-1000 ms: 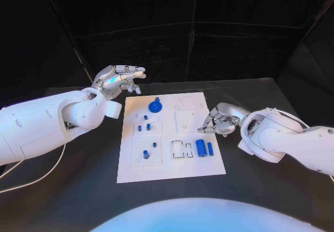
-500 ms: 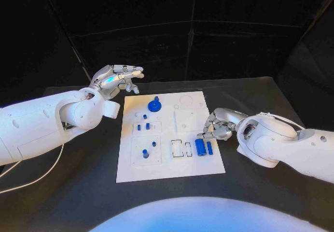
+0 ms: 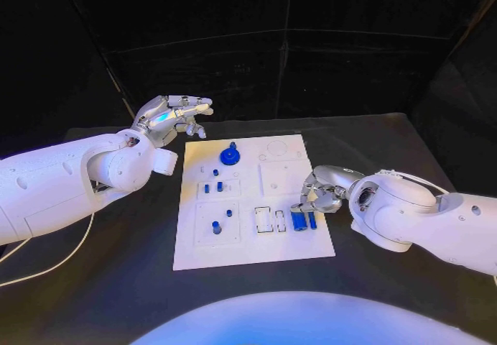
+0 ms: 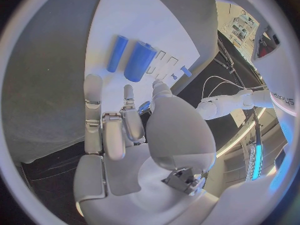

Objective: Assemble the parts on the task board

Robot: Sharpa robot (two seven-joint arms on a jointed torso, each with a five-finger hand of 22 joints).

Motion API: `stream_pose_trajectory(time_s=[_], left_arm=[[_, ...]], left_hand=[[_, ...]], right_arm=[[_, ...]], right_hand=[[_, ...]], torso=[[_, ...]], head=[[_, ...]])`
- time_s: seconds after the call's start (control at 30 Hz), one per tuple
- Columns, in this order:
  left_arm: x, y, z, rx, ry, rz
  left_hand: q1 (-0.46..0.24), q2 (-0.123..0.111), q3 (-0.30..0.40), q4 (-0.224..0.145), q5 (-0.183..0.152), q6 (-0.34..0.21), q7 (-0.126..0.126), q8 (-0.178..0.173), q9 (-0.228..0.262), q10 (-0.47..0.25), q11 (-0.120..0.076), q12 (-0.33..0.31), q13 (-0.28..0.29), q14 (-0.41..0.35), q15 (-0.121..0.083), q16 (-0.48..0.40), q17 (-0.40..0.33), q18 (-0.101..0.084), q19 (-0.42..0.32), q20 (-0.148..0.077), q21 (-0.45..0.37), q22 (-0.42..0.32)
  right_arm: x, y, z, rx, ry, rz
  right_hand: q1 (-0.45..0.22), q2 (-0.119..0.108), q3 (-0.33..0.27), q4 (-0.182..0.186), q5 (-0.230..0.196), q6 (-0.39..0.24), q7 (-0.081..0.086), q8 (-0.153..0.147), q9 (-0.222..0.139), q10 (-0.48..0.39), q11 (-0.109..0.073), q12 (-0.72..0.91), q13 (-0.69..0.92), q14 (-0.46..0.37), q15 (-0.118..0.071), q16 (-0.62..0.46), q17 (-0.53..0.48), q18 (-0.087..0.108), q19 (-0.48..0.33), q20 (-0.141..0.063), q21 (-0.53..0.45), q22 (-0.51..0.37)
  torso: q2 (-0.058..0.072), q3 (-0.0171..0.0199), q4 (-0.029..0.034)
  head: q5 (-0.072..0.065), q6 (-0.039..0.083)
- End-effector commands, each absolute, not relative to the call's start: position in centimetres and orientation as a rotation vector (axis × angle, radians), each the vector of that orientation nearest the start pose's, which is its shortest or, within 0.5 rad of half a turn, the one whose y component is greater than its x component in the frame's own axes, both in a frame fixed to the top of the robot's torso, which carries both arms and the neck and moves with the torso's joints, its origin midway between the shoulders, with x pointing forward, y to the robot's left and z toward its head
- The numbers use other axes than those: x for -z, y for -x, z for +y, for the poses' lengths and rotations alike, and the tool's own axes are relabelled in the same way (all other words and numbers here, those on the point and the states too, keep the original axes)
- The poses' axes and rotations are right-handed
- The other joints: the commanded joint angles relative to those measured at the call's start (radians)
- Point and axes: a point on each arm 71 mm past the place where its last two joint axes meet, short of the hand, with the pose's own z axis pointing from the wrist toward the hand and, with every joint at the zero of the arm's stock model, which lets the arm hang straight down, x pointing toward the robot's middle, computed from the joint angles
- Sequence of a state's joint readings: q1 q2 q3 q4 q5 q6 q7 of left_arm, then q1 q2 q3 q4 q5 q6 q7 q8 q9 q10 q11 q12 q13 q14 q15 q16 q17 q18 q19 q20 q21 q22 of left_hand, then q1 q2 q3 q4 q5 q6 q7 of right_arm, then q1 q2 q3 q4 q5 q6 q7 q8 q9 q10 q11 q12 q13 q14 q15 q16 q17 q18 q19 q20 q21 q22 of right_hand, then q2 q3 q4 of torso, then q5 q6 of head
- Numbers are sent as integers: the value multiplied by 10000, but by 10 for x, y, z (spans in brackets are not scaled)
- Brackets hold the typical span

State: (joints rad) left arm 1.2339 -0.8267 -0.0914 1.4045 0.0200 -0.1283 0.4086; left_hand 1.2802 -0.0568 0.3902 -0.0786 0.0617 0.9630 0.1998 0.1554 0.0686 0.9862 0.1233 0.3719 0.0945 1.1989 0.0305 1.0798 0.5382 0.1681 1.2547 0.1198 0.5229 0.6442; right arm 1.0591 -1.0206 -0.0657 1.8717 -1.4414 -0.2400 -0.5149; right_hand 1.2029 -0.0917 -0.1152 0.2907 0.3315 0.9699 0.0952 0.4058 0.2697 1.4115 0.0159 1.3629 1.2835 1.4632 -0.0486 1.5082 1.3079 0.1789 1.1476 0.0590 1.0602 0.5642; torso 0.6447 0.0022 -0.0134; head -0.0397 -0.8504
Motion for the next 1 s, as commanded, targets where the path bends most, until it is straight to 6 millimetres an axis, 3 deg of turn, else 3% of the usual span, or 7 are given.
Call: stream_pose_trajectory(time_s=[0.03, 0.5, 1.0], left_arm=[[184, -507, 228, 16383, 10854, 14661], [184, -506, 229, 16372, 10869, 14674], [185, -506, 230, 16367, 10902, 14760]], left_hand=[[-78, -9, -41, 8, 27, -78, -20, 44, -5, -66, -9, 32, -12, -57, 23, 37, -11, 123, -37, 65, -51, -11], [-78, -9, -41, 8, 27, -78, -20, 44, -5, -66, -9, 32, -12, -57, 23, 37, -11, 123, -37, 65, -51, -11], [-91, -11, -65, 20, 28, -94, -19, 53, -5, -88, -7, 54, -12, -68, 26, 46, -17, 125, -39, 70, -59, -18]], right_arm=[[239, -385, -204, -4321, 87, 20414], [246, -385, -200, -4024, 494, 20670], [254, -383, -197, -3583, 1093, 21092]], right_hand=[[22, 6, -56, 8, -41, -22, -74, 35, 23, -5, -47, 37, 20, 706, -63, 32, 623, -109, 61, -29, 40, 9], [-47, 40, -163, 12, -126, -52, -89, 120, 101, -21, -59, 4, 2, 698, -75, 18, 590, -103, 30, -40, 12, -36], [-166, -14, -456, 19, -657, -224, -94, 323, 327, -64, -63, -86, -24, 683, -80, -20, 532, -95, -46, -48, -54, -114]], torso=[[0, 1, 10], [3, 5, 4], [5, 3, 8]], head=[[-13, -3], [30, -6], [50, -28]])
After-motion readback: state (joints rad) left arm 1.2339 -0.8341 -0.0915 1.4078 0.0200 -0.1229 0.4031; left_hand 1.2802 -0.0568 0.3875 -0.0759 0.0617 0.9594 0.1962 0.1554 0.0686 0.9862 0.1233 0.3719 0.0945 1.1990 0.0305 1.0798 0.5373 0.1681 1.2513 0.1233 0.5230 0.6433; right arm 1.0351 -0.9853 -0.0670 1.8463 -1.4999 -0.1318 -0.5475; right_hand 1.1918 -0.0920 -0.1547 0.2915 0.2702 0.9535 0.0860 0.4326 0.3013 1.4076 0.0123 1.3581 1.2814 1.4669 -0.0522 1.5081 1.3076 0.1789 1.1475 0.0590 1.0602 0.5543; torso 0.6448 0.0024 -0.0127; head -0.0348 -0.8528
